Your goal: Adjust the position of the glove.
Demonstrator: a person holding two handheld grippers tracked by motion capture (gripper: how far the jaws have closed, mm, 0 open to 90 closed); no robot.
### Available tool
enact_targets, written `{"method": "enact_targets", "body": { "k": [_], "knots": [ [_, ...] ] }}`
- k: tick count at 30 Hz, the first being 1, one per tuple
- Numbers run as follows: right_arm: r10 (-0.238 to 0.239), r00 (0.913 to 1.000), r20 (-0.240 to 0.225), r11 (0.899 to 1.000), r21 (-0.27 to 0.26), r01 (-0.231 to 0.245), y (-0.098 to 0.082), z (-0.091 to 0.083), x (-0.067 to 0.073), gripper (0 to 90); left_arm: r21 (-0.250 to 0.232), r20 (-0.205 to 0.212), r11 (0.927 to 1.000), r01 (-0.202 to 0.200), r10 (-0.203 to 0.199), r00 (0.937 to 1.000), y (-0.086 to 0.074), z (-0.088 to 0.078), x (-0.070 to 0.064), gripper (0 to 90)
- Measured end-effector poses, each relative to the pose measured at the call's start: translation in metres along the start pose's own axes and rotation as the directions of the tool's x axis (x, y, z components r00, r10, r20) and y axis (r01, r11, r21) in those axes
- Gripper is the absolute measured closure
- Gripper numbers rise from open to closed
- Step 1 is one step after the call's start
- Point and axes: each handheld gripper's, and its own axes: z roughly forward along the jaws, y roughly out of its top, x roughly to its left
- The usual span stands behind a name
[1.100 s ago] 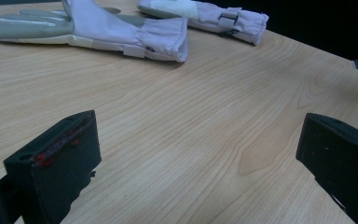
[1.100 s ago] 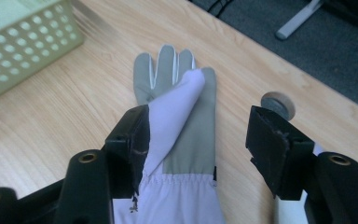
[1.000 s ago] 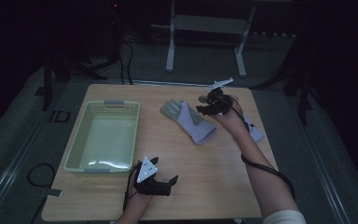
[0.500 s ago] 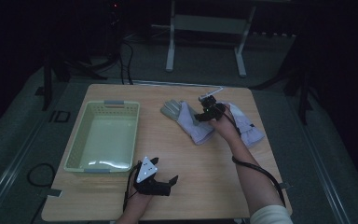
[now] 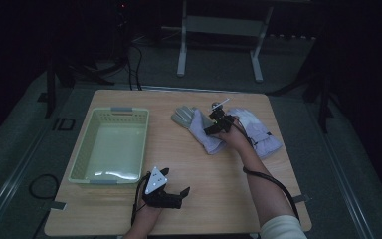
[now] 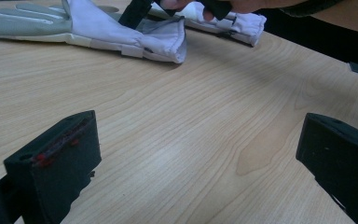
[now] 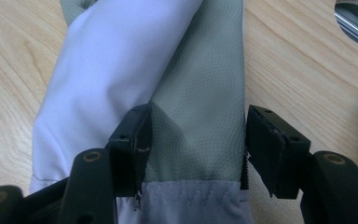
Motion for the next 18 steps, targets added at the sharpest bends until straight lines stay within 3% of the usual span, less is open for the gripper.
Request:
{"method": "enact_targets", "body": {
  "k": [6, 9, 10, 11, 15, 18],
  "knots": [
    [0.027, 0.9989, -0.039, 1.000, 0.002, -0.027, -0.003, 0.001, -0.002, 43.9, 0.001, -0.002, 1.0000, 0.000, 0.000, 1.0000, 0.000, 0.000, 0.000, 0.0],
    [0.033, 0.9983, -0.047, 0.999, -0.006, -0.033, -0.004, 0.001, -0.004, 49.4, 0.001, -0.003, 1.0000, 0.002, -0.002, 1.0000, 0.000, 0.000, 0.000, 0.0],
    [0.013, 0.9989, -0.044, 1.000, -0.011, -0.013, -0.003, 0.000, -0.002, 56.6, 0.002, -0.002, 1.0000, 0.004, -0.004, 1.0000, 0.000, 0.000, 0.000, 0.0],
    [0.013, 0.9989, -0.044, 1.000, -0.011, -0.013, -0.003, 0.000, -0.002, 56.6, 0.002, -0.002, 1.0000, 0.004, -0.004, 1.0000, 0.000, 0.000, 0.000, 0.0],
    [-0.080, 0.9961, 0.037, 0.996, -0.032, 0.081, -0.004, -0.001, 0.011, 70.6, 0.003, -0.002, 1.0000, 0.007, -0.007, 1.0000, 0.000, 0.000, 0.001, 0.0],
    [-0.091, 0.9935, 0.068, 0.995, -0.038, 0.094, -0.004, -0.002, 0.017, 75.2, 0.002, -0.002, 1.0000, 0.005, -0.005, 1.0000, 0.000, 0.000, 0.001, 0.0]
  ]
}}
